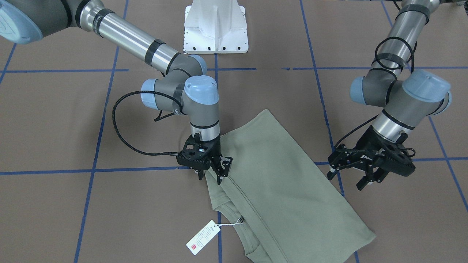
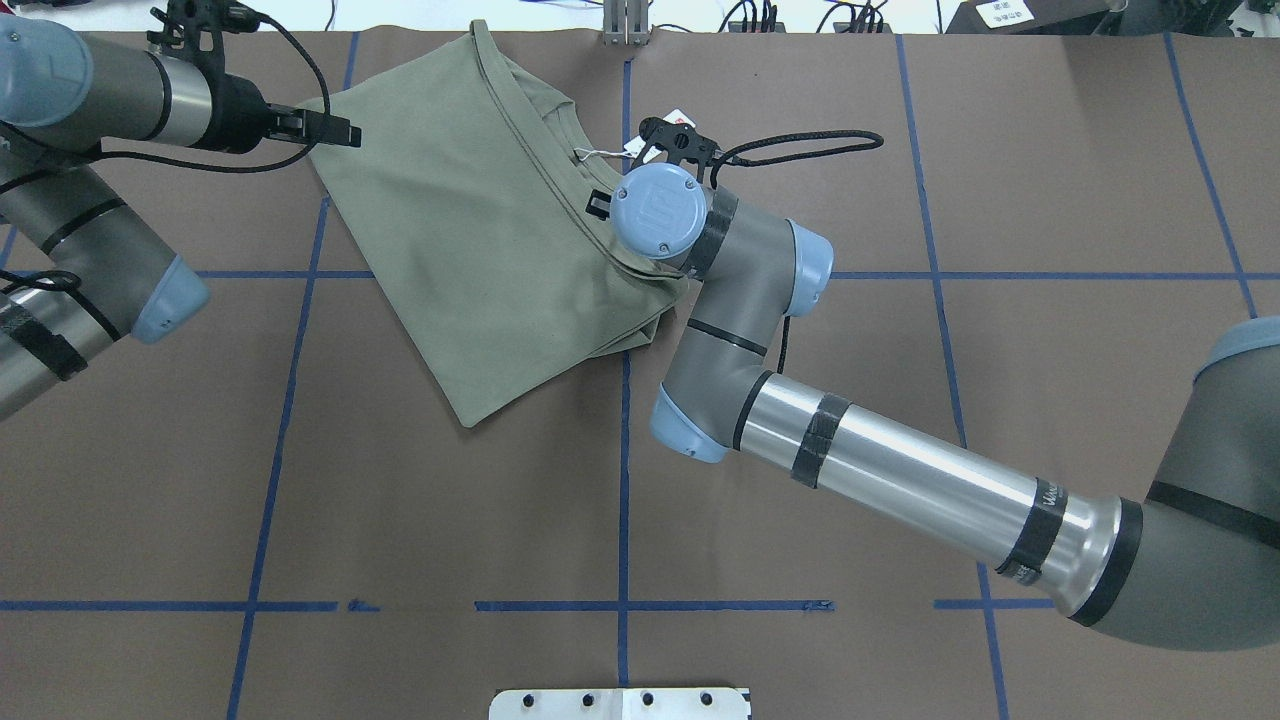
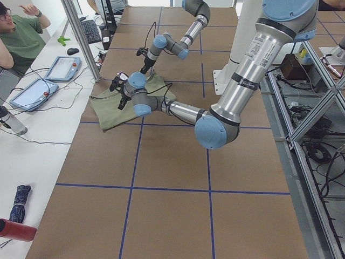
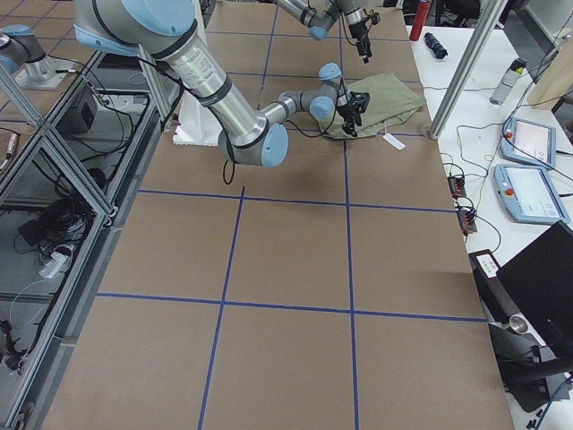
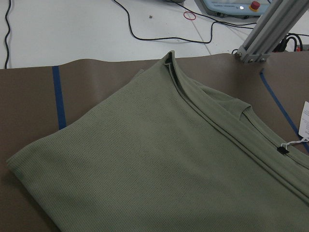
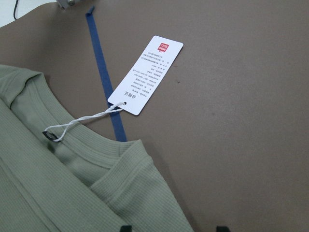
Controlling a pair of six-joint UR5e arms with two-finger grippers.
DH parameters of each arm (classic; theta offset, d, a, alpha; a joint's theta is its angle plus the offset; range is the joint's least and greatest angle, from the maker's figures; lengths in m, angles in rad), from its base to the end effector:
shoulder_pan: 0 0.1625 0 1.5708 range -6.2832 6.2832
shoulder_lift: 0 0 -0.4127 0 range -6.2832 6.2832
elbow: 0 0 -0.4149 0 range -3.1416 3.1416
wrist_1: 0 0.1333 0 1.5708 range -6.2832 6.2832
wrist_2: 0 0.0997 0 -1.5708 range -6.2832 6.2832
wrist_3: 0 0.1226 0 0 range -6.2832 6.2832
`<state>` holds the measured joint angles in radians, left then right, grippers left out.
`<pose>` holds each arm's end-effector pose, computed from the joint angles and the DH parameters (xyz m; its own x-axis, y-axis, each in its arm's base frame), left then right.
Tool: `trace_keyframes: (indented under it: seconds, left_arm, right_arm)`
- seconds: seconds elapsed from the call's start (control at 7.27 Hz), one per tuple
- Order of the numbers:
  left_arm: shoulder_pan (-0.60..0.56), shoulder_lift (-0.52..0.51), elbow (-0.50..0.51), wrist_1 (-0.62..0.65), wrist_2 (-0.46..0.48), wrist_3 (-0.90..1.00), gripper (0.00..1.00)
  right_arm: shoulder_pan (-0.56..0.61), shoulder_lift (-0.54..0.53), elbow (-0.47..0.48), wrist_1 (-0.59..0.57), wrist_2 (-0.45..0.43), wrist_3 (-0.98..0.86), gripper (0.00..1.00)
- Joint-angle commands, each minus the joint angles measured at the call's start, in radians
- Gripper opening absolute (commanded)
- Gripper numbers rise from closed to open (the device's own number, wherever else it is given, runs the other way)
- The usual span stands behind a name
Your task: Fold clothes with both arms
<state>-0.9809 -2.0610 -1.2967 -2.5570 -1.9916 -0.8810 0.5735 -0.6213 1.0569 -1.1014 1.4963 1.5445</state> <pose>0.3424 -0.6611 0.3849 0.5024 0.2938 -0.8132 0.2941 0.8264 0.4802 -0.6531 -0.5914 0.2248 0.5342 0.3138 0.7849 -0.5764 0.8145 0.0666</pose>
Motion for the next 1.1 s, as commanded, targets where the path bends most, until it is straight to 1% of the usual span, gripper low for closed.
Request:
trace_keyframes:
  seconds: [0.0, 0.28, 0.55, 0.69, 0.83, 0.96]
  left_arm:
    - [0.001, 0.001, 0.004, 0.000, 0.001, 0.000, 1.00]
    - [0.001, 0.002, 0.005, 0.000, 0.002, 0.000, 1.00]
    - [0.001, 0.010, 0.004, -0.002, 0.002, 0.000, 1.00]
    - [0.002, 0.010, 0.004, -0.002, 0.002, 0.000, 1.00]
    - [0.004, 0.010, 0.004, -0.002, 0.002, 0.000, 1.00]
    - [0.004, 0.010, 0.004, -0.002, 0.004, 0.000, 1.00]
  right_arm:
    - [-0.012, -0.001, -0.012, 0.000, -0.014, -0.020, 0.66]
    - [-0.014, -0.001, -0.017, -0.001, -0.014, -0.020, 0.60]
    - [-0.021, -0.001, -0.020, -0.001, -0.022, -0.038, 0.59]
    - [-0.021, -0.001, -0.020, -0.001, -0.024, -0.038, 0.44]
    - [-0.021, 0.000, -0.020, -0.001, -0.024, -0.040, 0.14]
    - [-0.021, -0.001, -0.021, -0.003, -0.022, -0.043, 0.00]
